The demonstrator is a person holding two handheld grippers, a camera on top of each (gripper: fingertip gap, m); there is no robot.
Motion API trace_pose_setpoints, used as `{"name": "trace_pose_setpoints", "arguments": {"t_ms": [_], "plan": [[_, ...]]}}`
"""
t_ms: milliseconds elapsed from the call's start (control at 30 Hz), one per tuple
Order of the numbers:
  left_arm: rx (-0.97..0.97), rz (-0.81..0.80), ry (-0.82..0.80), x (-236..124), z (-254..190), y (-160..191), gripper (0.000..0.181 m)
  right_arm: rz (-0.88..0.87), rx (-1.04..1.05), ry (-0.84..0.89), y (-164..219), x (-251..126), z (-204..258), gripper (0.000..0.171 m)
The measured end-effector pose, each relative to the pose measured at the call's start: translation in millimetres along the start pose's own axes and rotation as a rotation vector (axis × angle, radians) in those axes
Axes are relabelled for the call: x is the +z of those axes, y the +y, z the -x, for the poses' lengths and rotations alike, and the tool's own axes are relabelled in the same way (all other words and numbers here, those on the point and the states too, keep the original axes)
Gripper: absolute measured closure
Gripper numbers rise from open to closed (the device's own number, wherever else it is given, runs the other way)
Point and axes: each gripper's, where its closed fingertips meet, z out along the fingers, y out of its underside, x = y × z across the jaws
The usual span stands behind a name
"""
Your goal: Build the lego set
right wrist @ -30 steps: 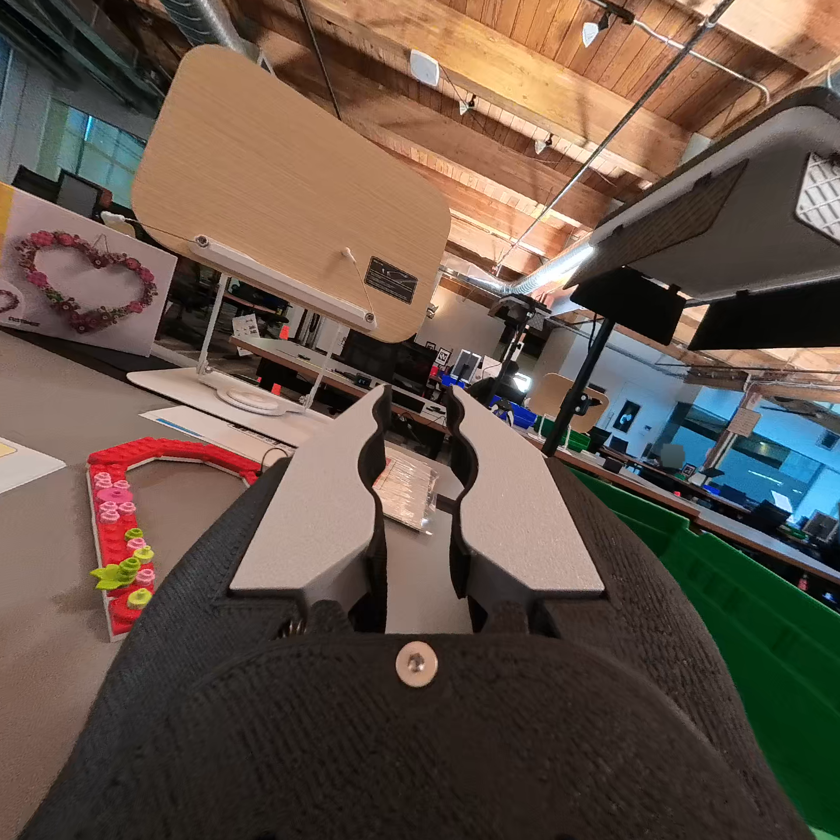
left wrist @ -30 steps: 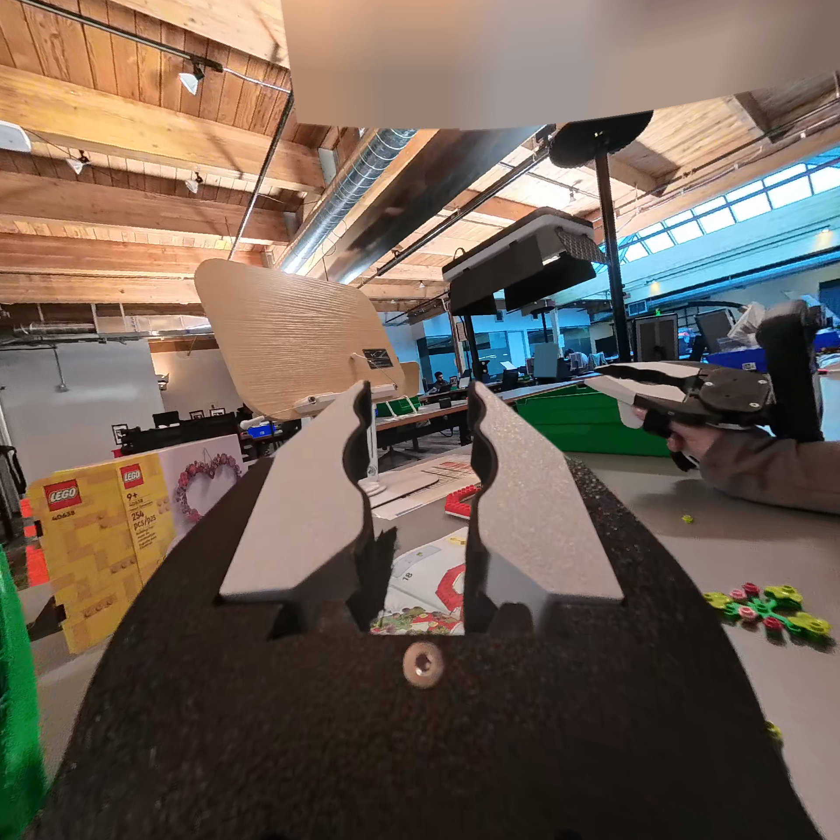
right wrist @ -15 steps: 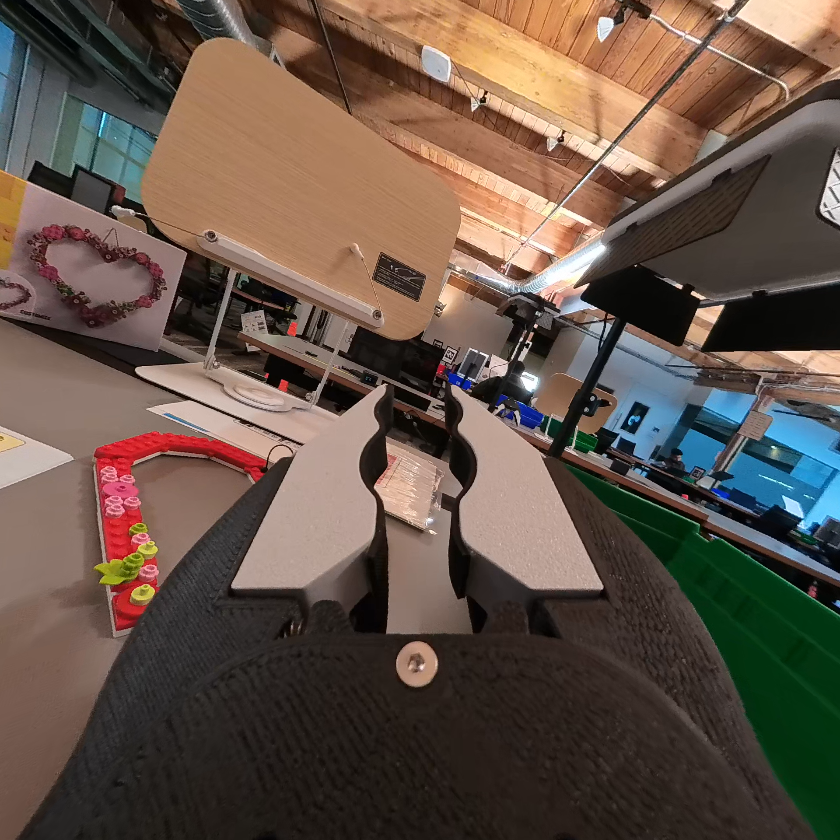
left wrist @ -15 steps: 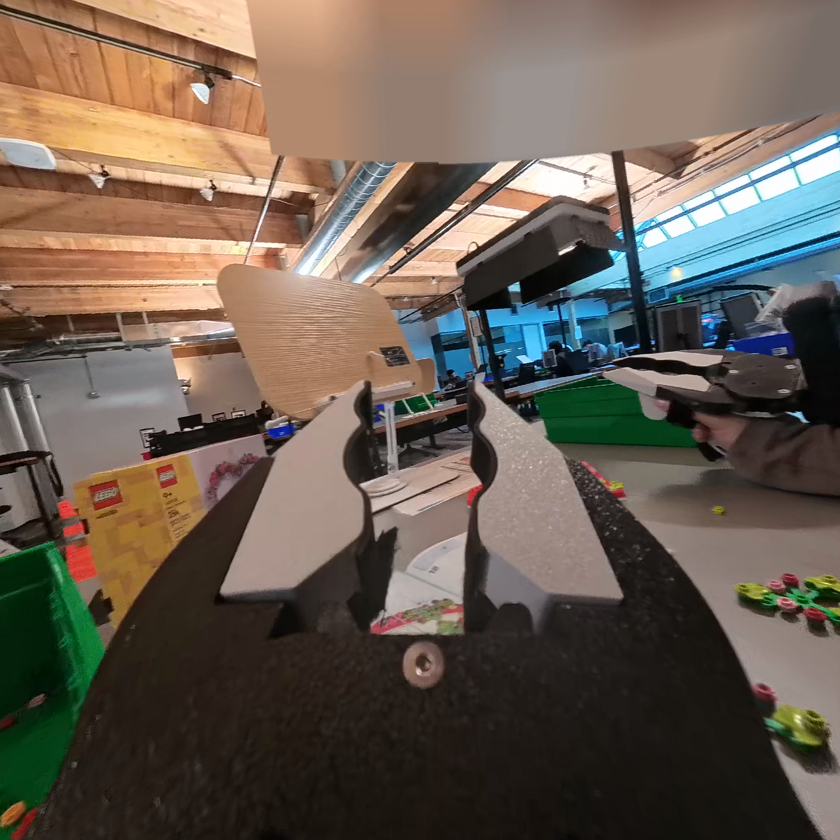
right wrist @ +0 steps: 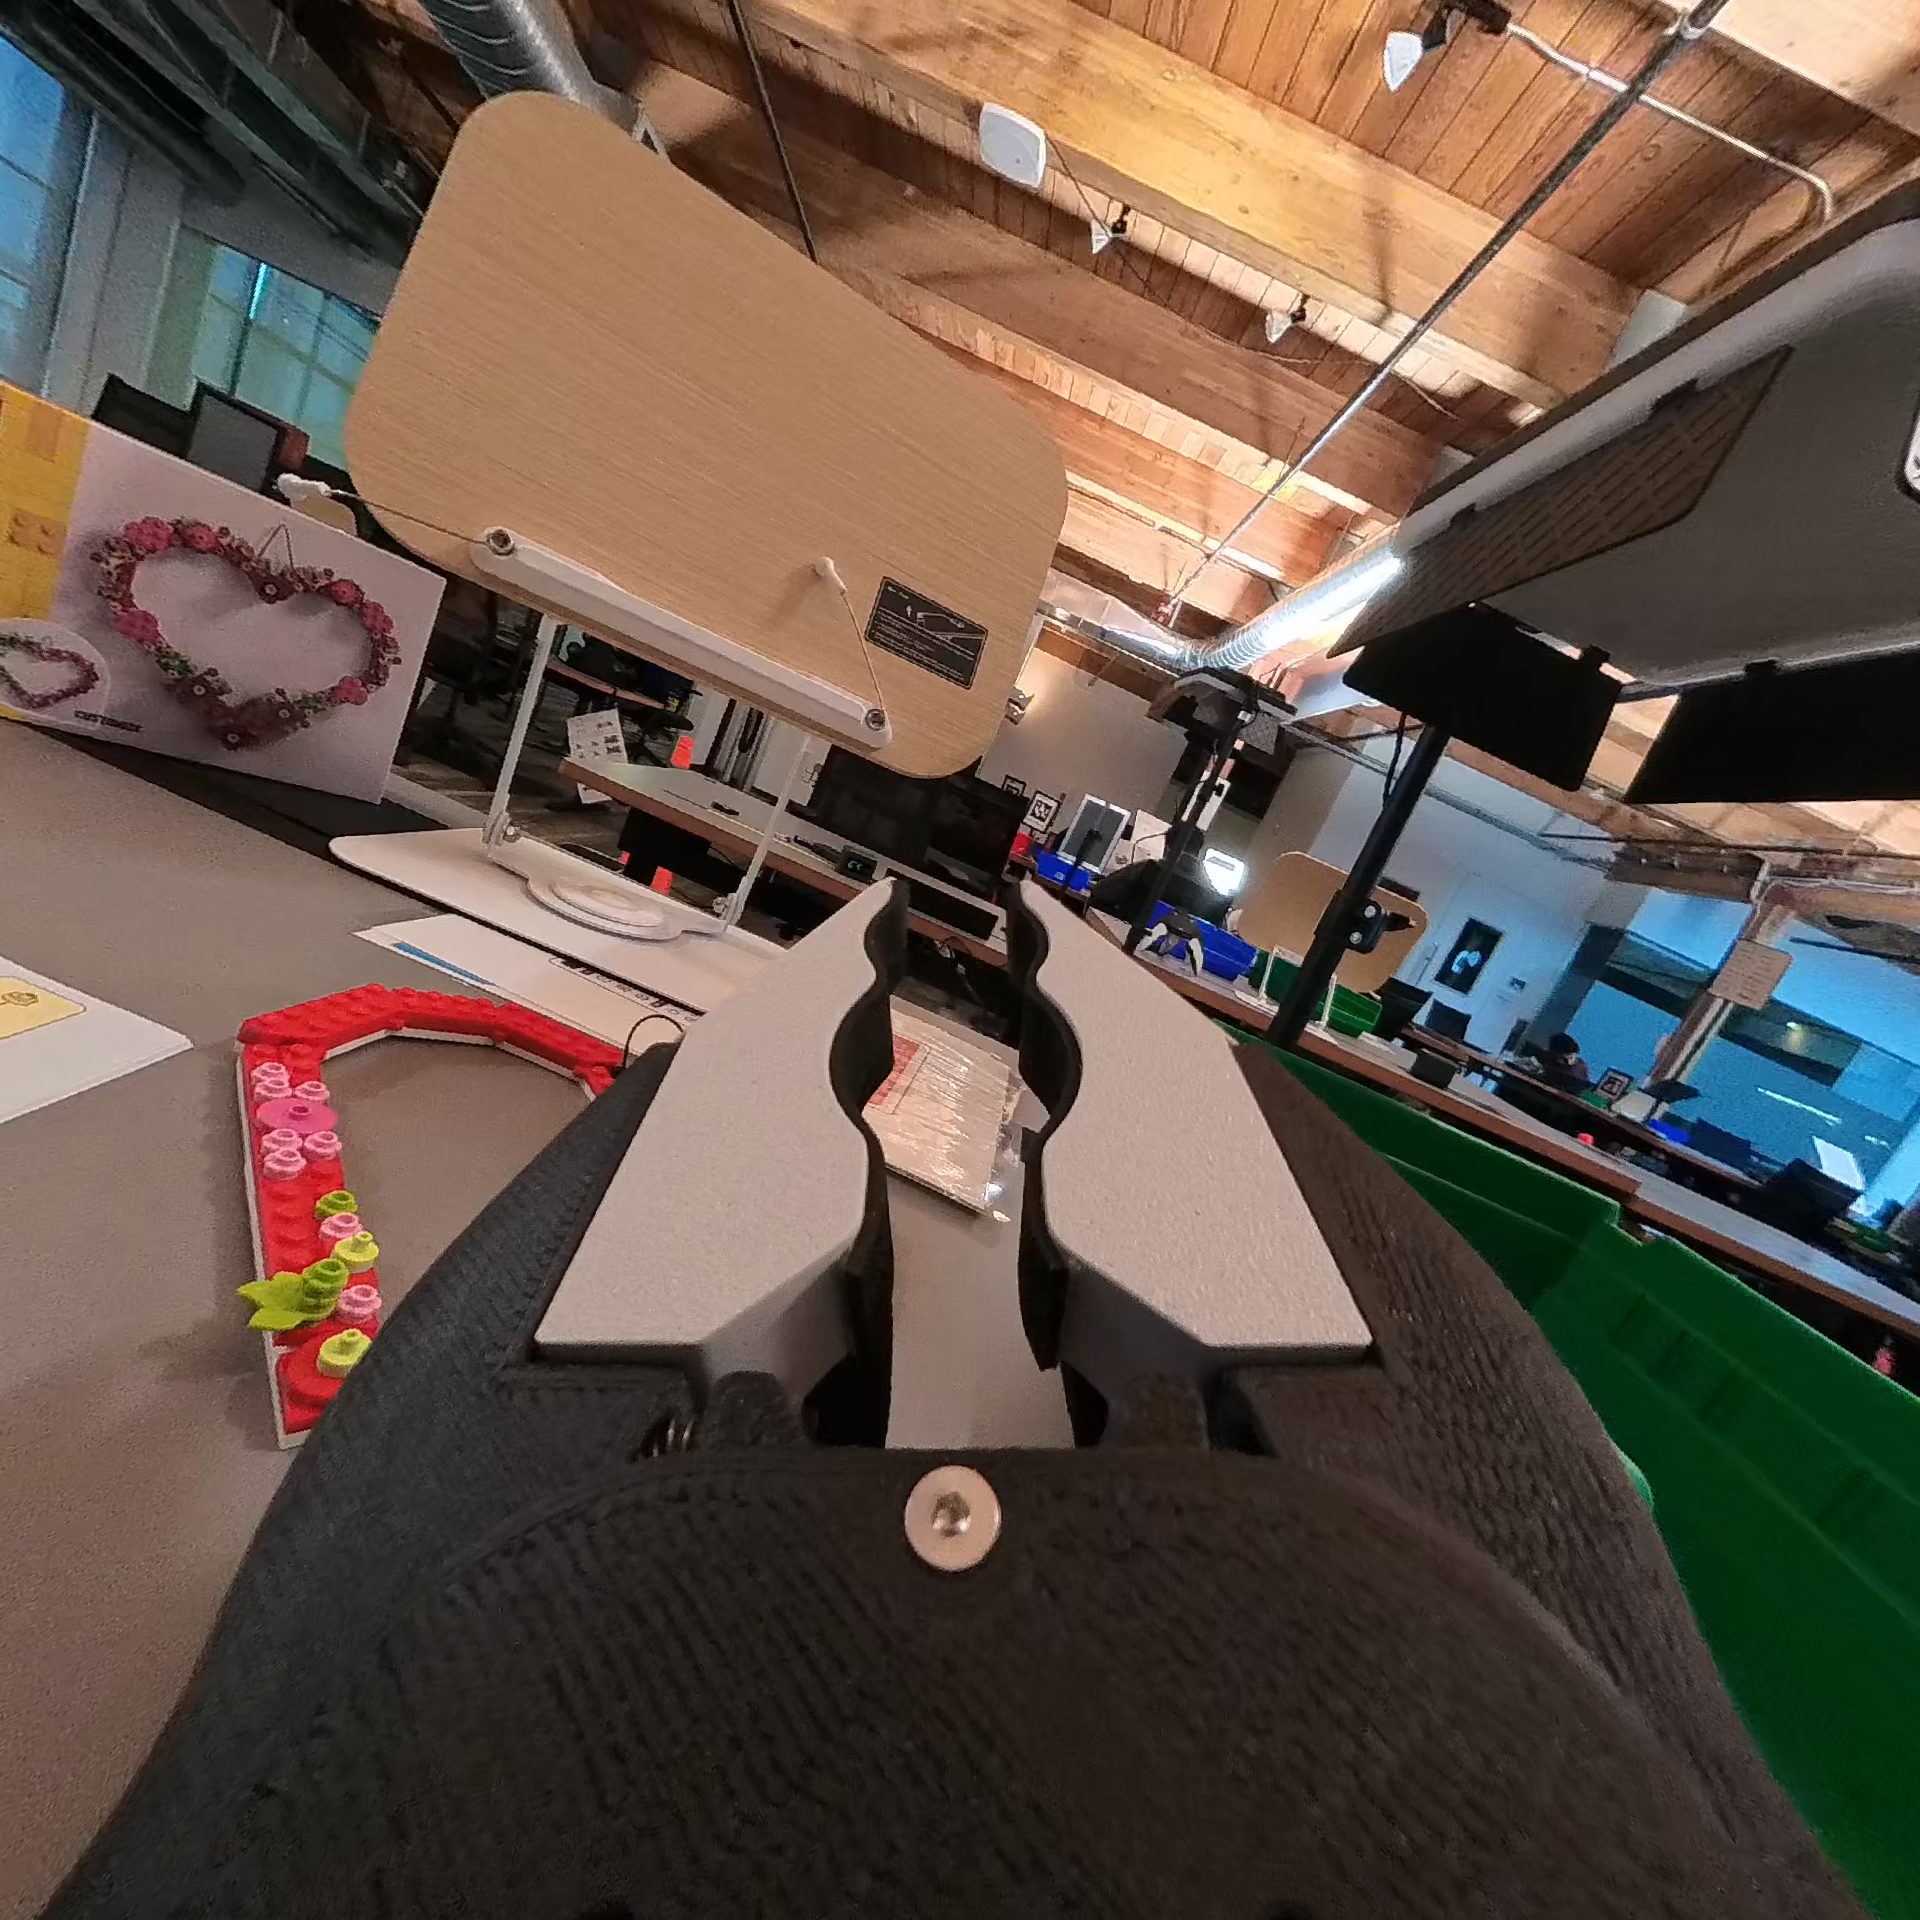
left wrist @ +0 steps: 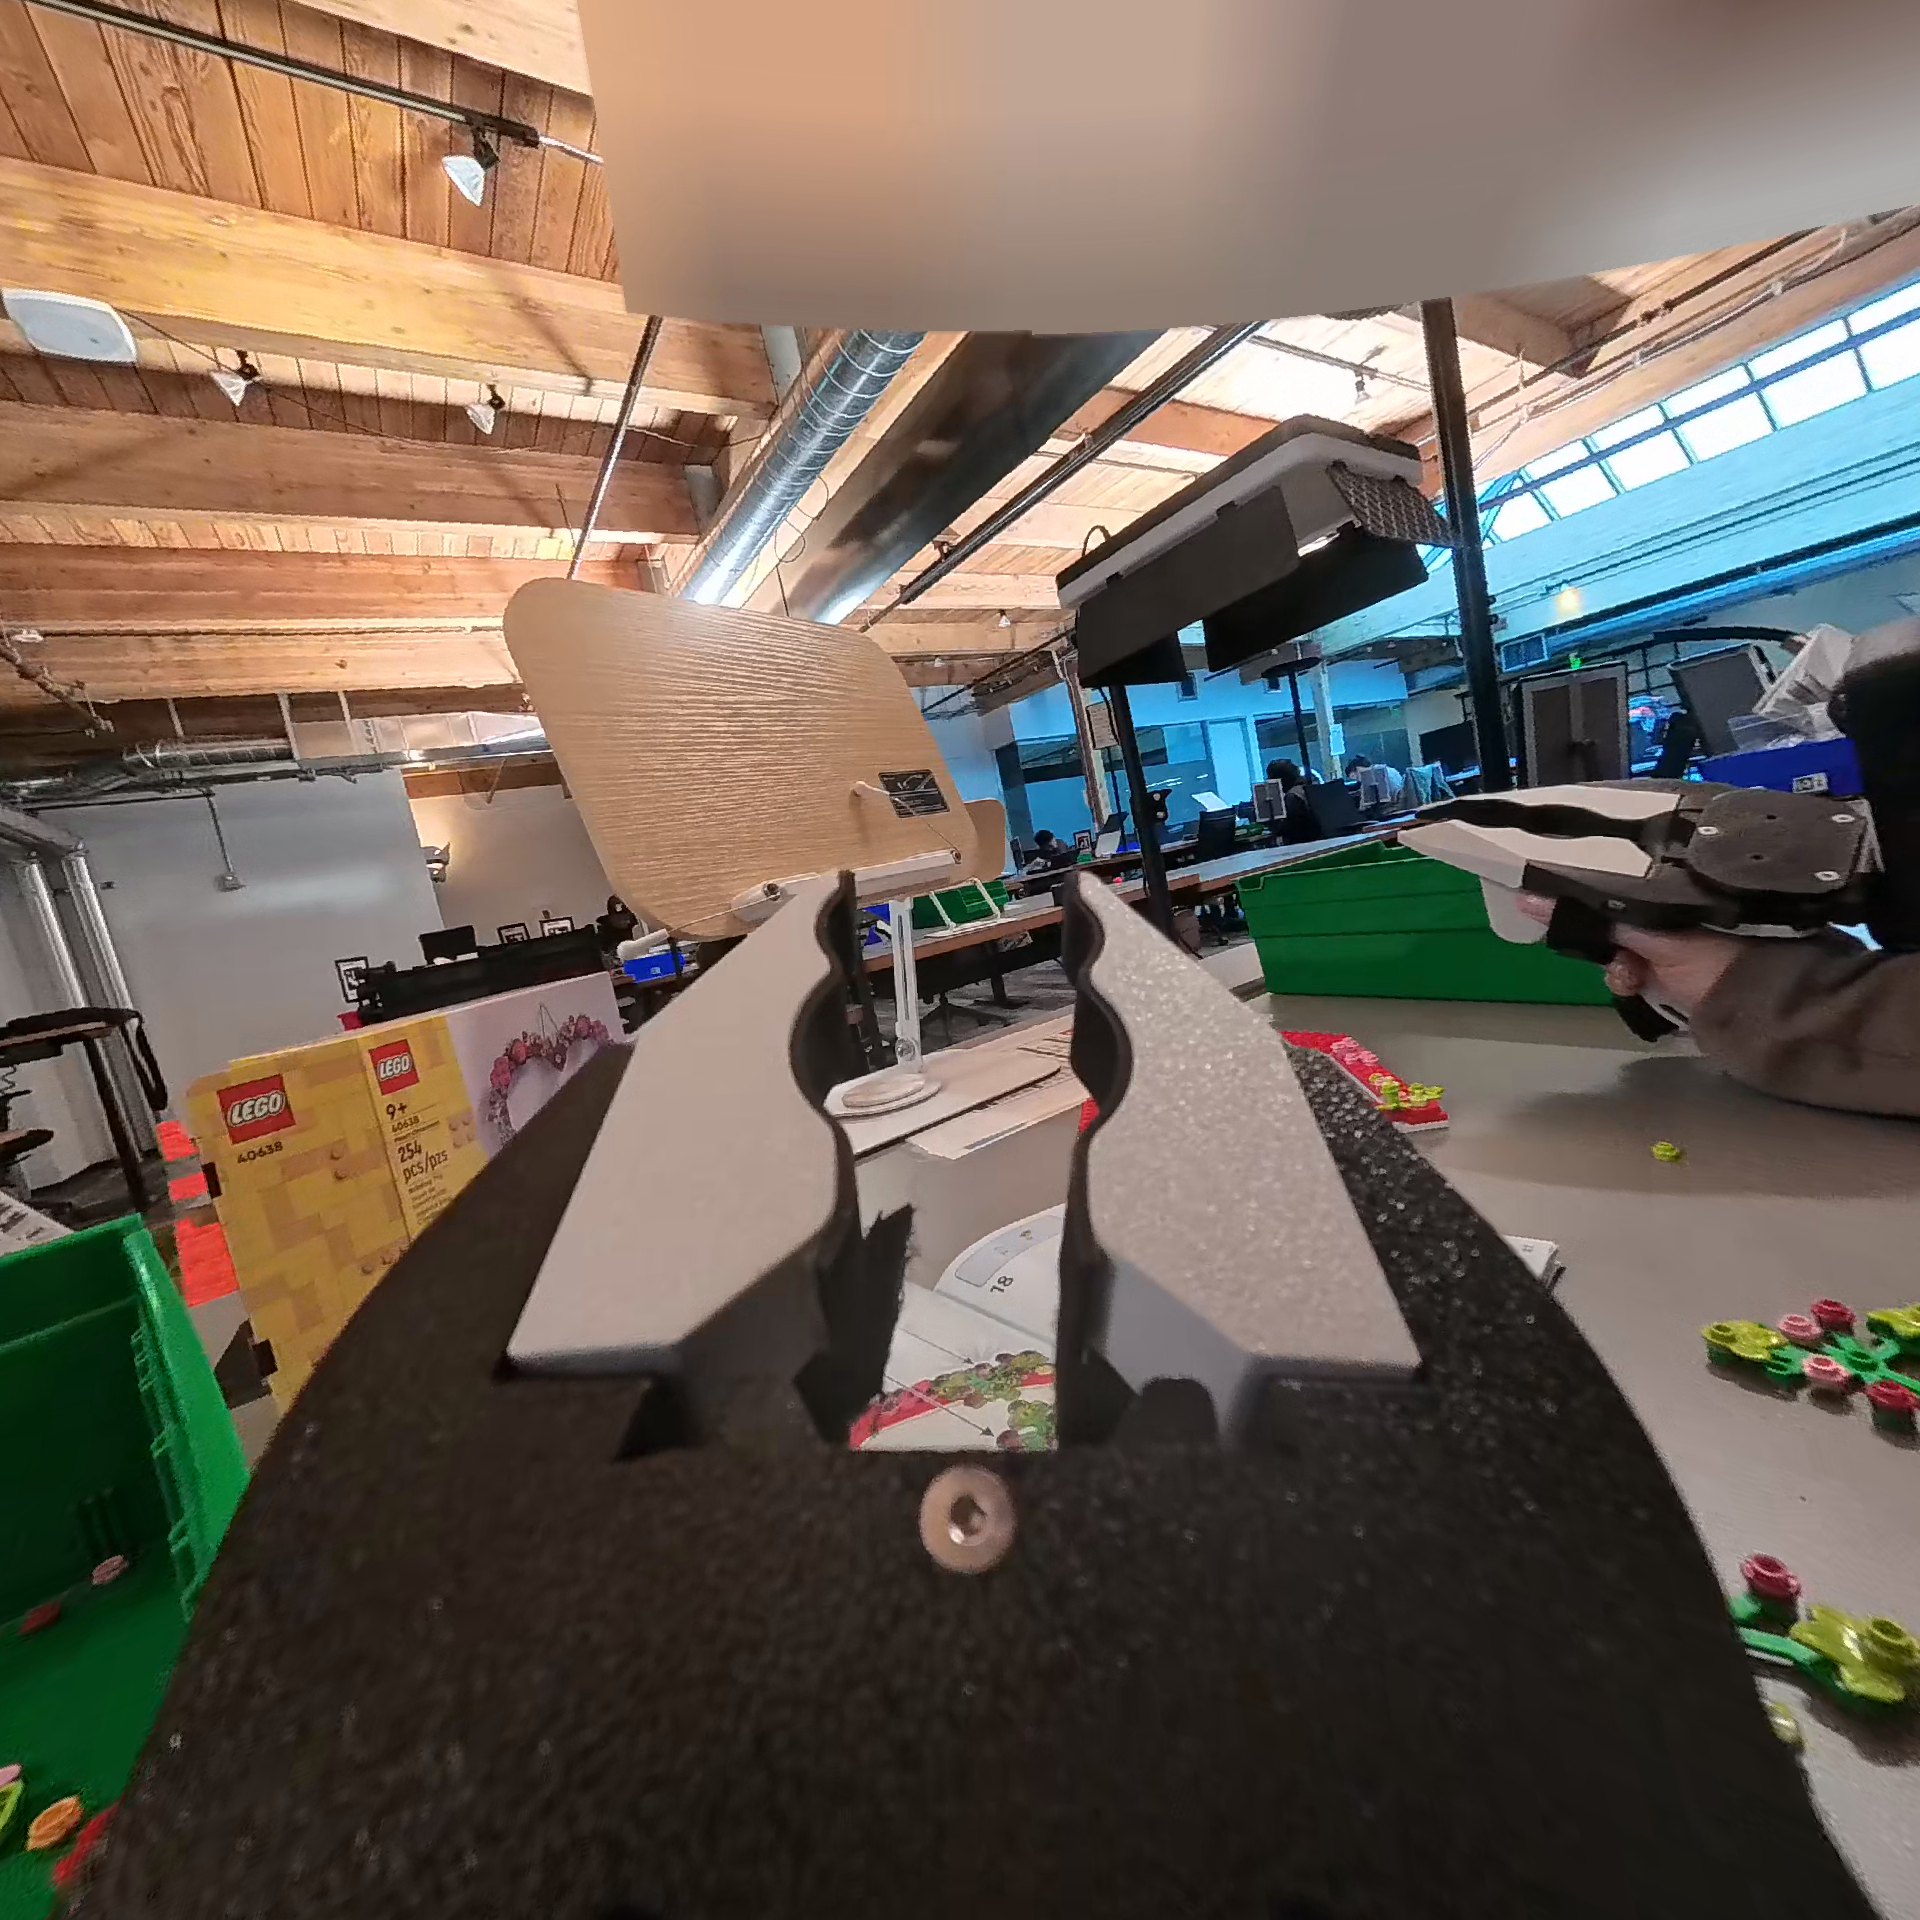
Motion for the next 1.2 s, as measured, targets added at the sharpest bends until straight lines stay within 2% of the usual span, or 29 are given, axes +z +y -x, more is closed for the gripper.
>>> {"name": "trace_pose_setpoints", "arguments": {"t_ms": [400, 1200], "plan": [[0.03, 0.065, -0.098, 0, 19, 12, 0.149, 0.006, 0.003, 0.001, 2, 0, -1, 0.155], [0.031, 0.075, -0.076, 6, 16, 16, 0.154, 0.015, 0.009, -0.025, 4, 2, 3, 0.155]]}}
